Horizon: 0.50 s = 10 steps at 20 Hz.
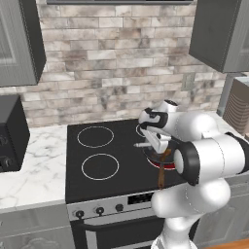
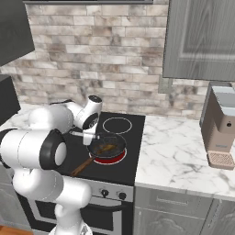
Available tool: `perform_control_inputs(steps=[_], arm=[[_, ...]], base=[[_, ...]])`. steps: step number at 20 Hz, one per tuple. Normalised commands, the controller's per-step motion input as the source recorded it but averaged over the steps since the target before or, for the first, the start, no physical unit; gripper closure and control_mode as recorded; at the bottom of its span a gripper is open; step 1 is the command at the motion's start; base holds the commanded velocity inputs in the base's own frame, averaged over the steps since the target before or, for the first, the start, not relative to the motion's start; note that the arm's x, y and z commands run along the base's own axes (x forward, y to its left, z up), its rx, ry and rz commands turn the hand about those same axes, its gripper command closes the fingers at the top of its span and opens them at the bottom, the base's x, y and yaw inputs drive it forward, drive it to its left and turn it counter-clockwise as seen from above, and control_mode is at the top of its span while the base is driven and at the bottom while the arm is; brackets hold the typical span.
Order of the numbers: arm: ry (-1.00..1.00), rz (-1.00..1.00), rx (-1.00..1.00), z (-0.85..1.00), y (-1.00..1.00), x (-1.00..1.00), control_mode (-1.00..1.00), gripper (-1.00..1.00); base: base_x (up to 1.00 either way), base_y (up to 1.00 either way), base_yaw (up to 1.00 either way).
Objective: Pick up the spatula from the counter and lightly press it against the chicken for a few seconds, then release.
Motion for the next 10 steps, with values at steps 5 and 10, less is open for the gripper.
perform_control_inputs(steps=[5,10], arm=[[0.00,0.00,0.00,-0.11,0.00,0.00,-1.00,1.00],[0.00,0.00,0.00,-0.13,0.00,-0.02,-1.00,1.00]], base=[[0.00,0.00,0.00],[0.00,0.00,0.00]])
